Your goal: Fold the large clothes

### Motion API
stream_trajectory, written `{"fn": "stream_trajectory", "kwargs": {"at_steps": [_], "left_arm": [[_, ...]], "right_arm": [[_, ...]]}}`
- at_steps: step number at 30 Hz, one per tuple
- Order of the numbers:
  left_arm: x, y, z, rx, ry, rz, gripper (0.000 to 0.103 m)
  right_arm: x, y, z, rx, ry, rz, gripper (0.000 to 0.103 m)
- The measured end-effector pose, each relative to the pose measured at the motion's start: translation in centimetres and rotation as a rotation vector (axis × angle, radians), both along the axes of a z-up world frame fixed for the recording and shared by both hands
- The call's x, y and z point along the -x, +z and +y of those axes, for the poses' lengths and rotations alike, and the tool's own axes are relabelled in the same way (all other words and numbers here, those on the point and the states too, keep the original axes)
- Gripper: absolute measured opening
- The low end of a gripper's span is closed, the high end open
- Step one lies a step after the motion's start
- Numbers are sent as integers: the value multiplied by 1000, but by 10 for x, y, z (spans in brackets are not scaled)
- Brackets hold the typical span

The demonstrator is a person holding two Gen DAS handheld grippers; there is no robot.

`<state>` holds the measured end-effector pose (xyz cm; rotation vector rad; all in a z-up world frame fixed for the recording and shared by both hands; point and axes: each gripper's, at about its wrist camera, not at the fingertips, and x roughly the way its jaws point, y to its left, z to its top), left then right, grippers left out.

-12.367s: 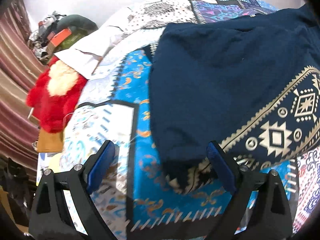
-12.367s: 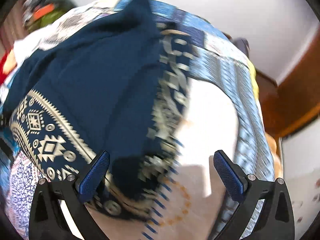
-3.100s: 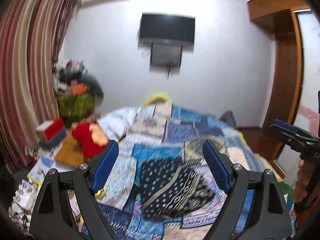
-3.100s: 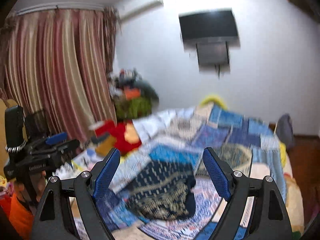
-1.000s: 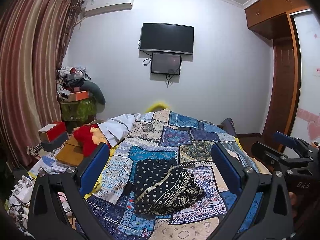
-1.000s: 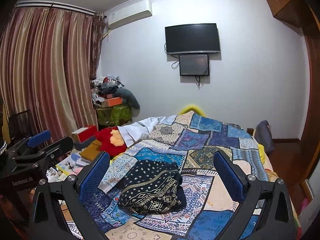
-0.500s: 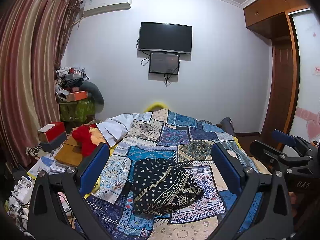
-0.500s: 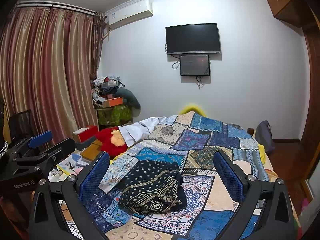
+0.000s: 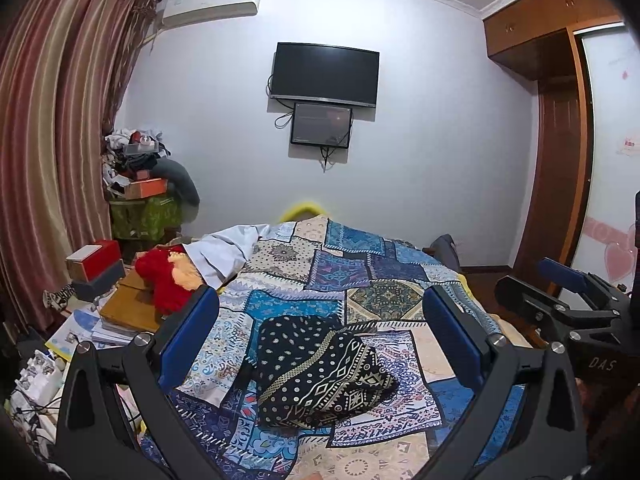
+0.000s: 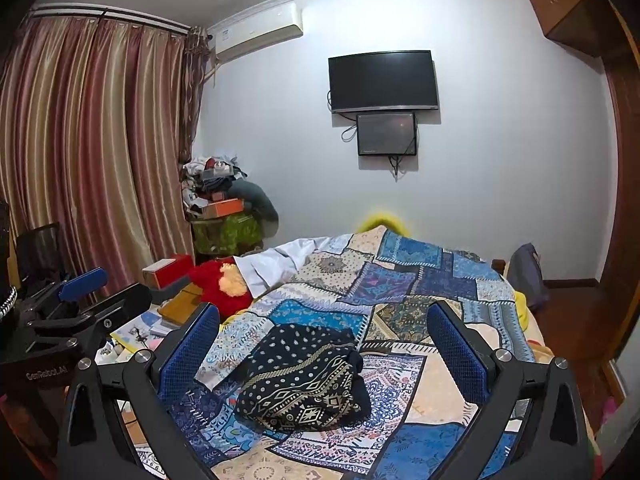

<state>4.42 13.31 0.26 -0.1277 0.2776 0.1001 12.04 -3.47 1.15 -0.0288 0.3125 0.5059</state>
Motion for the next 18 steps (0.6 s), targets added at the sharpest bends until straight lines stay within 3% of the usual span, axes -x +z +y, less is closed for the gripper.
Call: {"fn": "stream_trajectory", "kwargs": {"at_steps": [18], "left_arm": [[2,-1,-9,-15,-23,-4,102]], "right_arm": [[-4,-5,-3,-5,-15,15,103]]}}
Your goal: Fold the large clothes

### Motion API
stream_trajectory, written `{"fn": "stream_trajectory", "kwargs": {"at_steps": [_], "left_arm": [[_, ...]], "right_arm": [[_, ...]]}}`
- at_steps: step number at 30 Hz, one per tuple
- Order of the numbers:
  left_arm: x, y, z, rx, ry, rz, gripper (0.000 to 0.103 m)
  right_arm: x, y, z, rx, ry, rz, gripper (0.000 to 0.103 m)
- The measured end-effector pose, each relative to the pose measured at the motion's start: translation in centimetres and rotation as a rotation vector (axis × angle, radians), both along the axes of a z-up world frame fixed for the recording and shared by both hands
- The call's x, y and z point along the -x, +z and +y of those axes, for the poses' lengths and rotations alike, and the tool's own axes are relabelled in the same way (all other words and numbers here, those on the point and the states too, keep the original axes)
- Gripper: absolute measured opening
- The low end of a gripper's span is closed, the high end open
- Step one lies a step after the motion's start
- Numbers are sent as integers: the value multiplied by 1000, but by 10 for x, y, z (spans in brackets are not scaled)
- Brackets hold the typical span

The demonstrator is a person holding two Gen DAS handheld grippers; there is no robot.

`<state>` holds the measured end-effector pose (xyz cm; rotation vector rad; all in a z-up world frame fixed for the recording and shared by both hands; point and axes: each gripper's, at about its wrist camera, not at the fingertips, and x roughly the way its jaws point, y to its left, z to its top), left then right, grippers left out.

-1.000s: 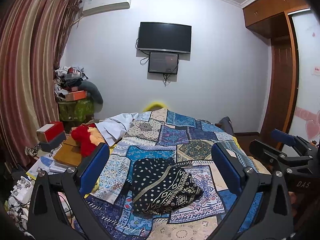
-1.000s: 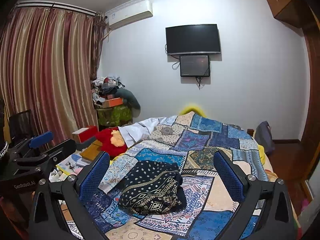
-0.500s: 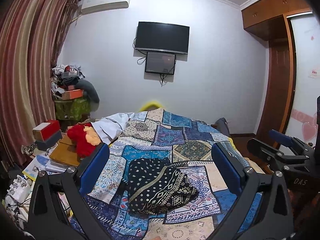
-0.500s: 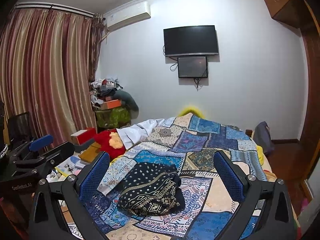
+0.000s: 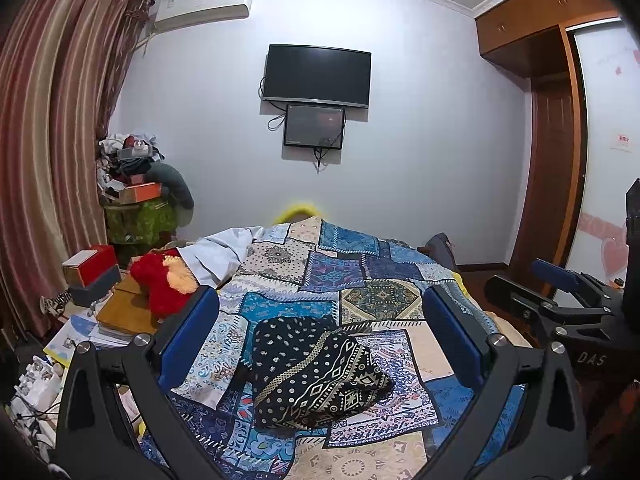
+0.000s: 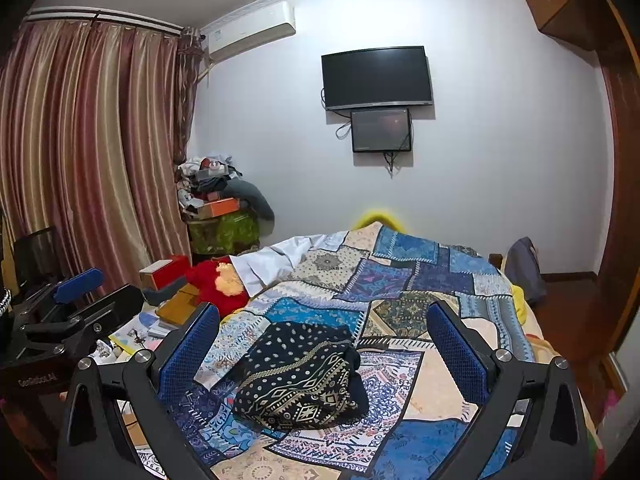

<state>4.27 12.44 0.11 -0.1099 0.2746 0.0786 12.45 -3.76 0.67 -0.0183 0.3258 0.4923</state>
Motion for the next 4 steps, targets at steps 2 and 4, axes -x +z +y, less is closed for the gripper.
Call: {"fn": "stream_trajectory", "kwargs": {"at_steps": [2,4], "left_arm": [[0,1,0,1,-2,1,102],[-1,1,-1,1,-7,3,102]], "right_arm": [[0,-1,0,-3,-2,5,103],[1,-1,1,-6,-6,8,103]]}}
